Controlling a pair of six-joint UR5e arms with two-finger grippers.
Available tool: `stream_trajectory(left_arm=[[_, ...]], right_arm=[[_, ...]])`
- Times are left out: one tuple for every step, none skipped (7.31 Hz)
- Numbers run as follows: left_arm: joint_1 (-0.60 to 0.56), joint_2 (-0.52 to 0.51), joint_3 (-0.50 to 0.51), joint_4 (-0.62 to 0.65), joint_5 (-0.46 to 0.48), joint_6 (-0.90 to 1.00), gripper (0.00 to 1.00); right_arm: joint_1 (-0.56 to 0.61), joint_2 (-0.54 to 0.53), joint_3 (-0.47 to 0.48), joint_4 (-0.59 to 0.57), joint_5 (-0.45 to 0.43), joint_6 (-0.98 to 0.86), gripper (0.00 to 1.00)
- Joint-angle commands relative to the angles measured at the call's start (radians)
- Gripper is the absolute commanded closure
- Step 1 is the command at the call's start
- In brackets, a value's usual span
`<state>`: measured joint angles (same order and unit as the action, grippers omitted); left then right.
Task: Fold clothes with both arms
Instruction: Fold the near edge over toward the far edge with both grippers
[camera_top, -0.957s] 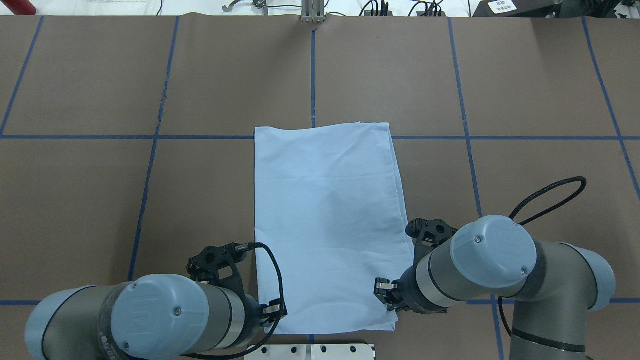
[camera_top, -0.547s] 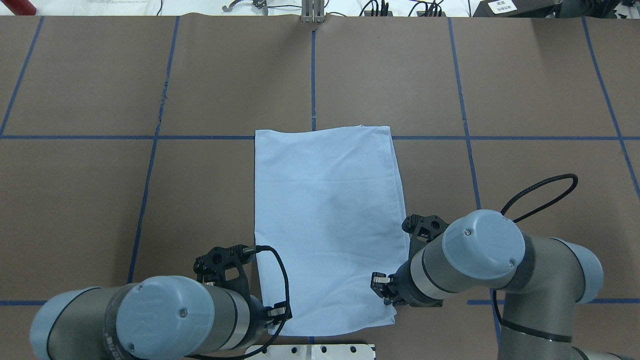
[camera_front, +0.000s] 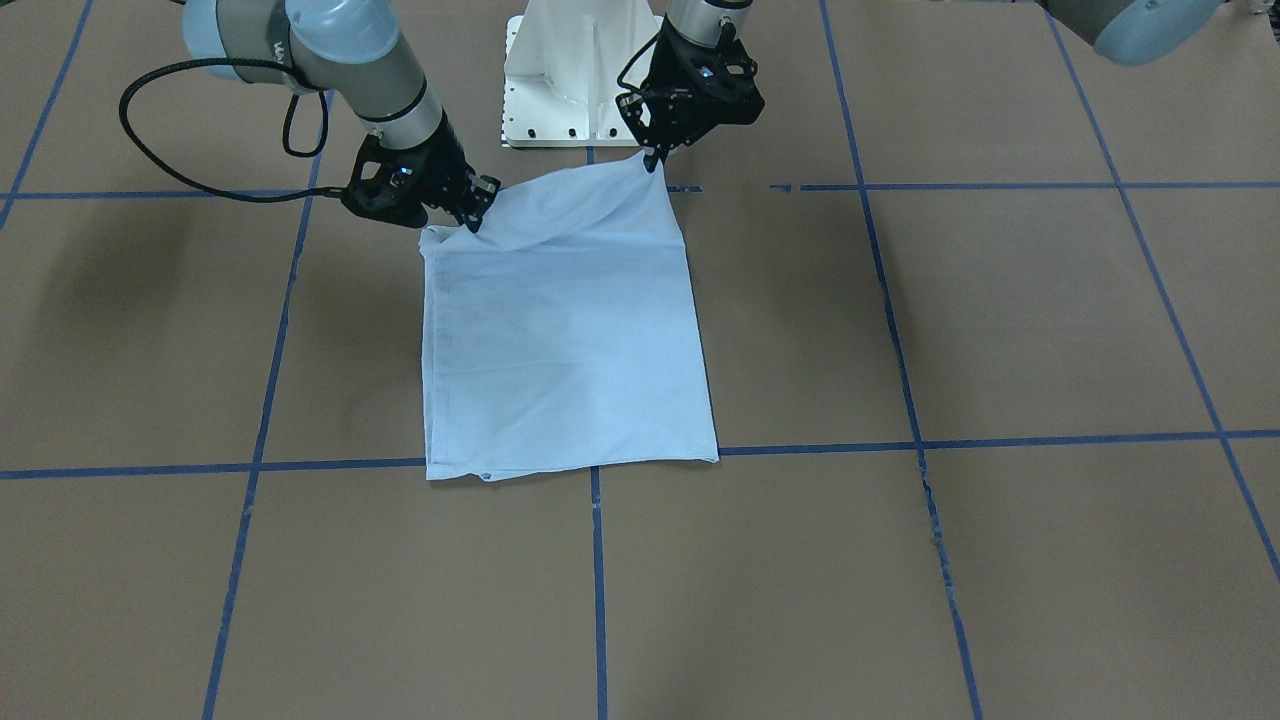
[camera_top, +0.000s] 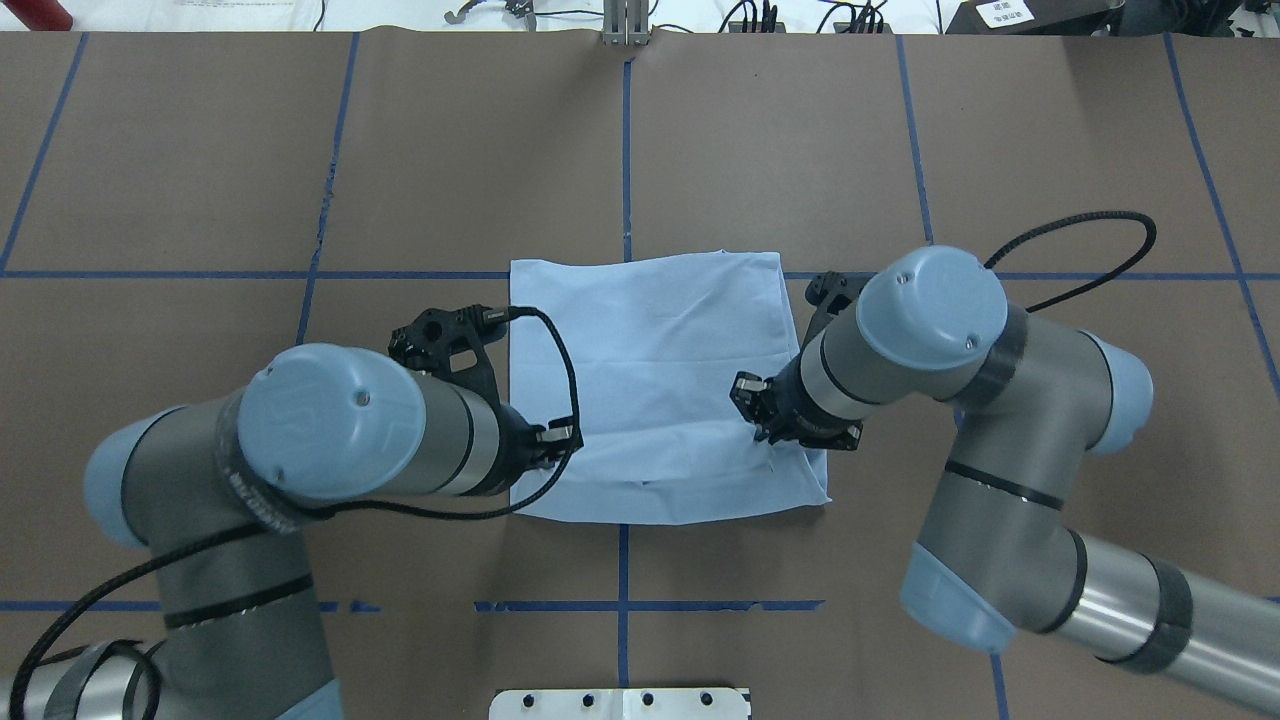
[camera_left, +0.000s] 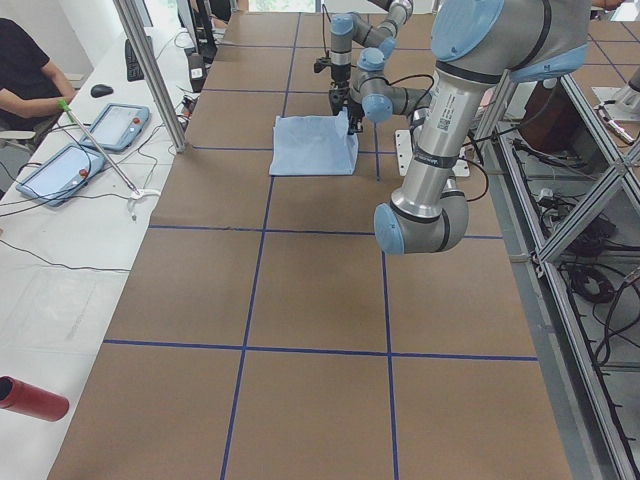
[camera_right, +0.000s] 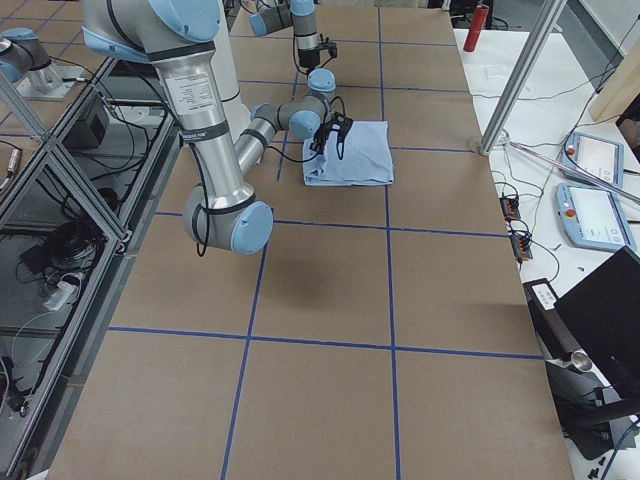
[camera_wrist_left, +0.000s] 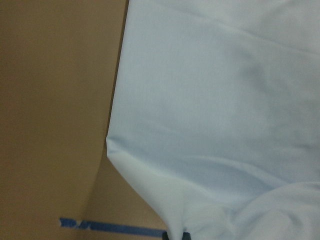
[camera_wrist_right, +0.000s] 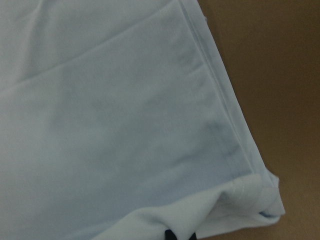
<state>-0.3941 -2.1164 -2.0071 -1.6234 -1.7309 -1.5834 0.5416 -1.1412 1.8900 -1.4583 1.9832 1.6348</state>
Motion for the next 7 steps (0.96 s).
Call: stream_trajectory(left_arm=[[-0.122,-0.06,0.198,-0.125,-0.051,0.011,1.0],[-0.175,-0.123,0.34,-0.206,-0.053,0.011,1.0],[-0.225,-0.204,0.531,-0.31,-0.053,0.011,1.0],[-0.267,-0.255,0.686,-0.404,-0.05,0.016,0.84],[-0.305,-0.255,0.727,-0.439,-0.05,0.131,0.01],[-0.342,-0.255,0.735,-0.44,-0.055,0.158,0.0],[-0.348,-0.254,0.742,-0.44,-0.071,0.193,0.0]], right_arm=[[0.113,0.128,-0.179,-0.001,0.034,-0.05,1.0],[0.147,0.218,-0.316,-0.001,0.046,-0.068,1.0],[0.187,0.304,-0.46,0.001,0.057,-0.126,1.0],[0.216,0.336,-0.538,0.015,0.069,-0.166,0.73],[0.257,0.337,-0.572,0.083,0.072,-0.226,0.01],[0.291,0.354,-0.618,0.108,0.104,-0.251,0.0],[0.317,0.394,-0.671,0.107,0.133,-0.303,0.0]])
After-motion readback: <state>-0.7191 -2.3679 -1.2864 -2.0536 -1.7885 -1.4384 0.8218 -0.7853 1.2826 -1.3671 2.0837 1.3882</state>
